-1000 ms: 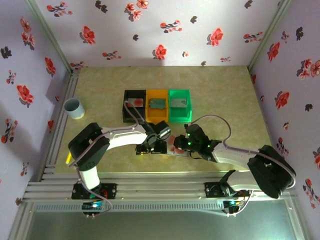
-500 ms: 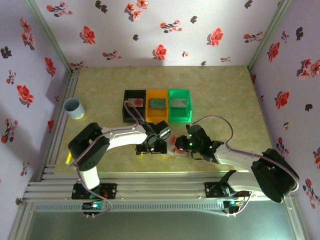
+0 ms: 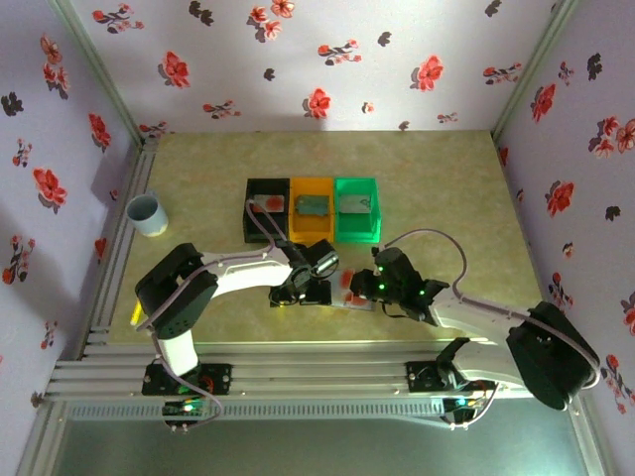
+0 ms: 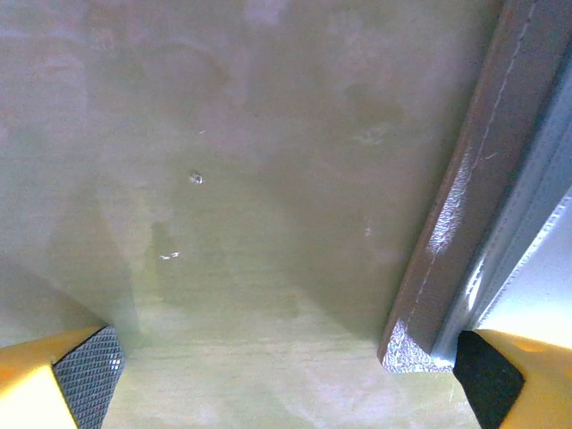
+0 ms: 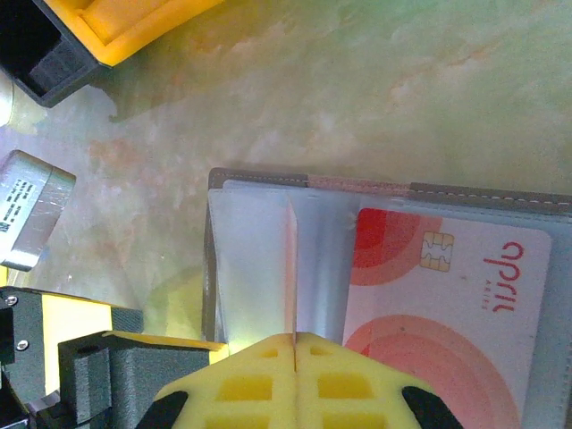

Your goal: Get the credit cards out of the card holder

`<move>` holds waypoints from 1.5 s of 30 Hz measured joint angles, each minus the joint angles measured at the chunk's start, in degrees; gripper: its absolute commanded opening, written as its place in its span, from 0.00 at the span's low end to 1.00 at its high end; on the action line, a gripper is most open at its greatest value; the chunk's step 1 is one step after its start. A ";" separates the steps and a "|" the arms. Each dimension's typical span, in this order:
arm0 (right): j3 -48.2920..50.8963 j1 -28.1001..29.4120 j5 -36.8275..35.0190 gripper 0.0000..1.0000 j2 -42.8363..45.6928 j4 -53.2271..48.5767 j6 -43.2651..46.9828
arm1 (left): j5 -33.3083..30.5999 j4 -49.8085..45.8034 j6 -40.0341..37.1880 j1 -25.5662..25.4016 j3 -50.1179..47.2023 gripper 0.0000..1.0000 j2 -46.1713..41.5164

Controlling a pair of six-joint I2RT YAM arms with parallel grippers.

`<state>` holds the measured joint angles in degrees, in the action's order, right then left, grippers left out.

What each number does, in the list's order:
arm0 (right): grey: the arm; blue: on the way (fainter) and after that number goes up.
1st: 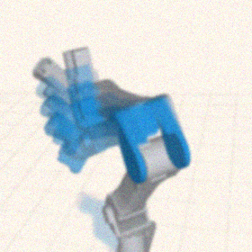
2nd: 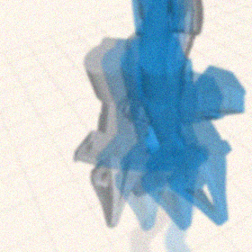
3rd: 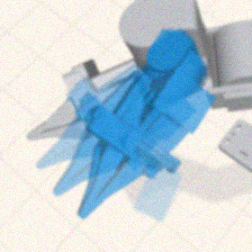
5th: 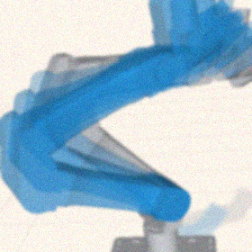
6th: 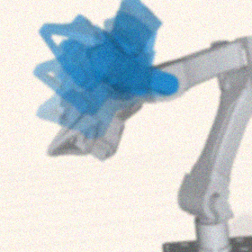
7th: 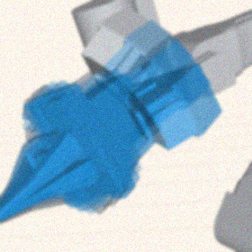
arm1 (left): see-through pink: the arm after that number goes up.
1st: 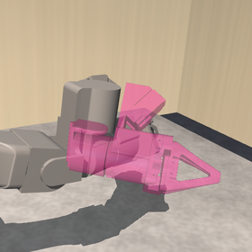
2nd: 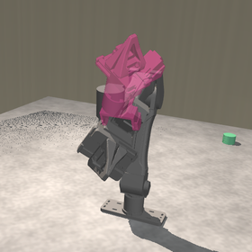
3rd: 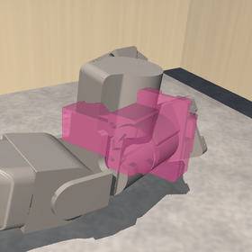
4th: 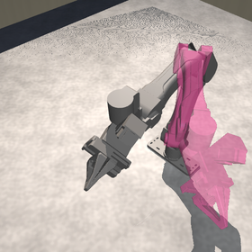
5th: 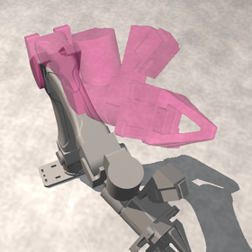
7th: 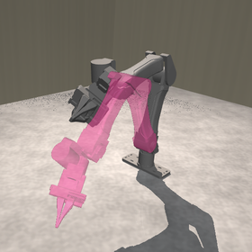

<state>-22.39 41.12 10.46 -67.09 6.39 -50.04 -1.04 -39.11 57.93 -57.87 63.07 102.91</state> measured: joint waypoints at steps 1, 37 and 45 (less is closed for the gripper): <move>0.00 0.00 -0.15 0.00 0.52 -0.59 0.13 | 0.00 0.00 0.00 0.00 0.00 1.00 0.00; 1.90 -2.99 -2.97 0.00 21.09 -10.84 2.08 | 3.48 1.75 -1.86 2.10 -0.42 1.00 -13.92; 3.30 -3.76 -3.19 0.00 26.21 -10.99 1.84 | 3.45 1.81 -3.34 3.08 -0.79 1.00 -19.26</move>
<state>-19.09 37.36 7.27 -40.88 -4.60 -48.21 2.42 -37.30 54.59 -54.78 62.28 83.66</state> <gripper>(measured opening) 0.041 0.997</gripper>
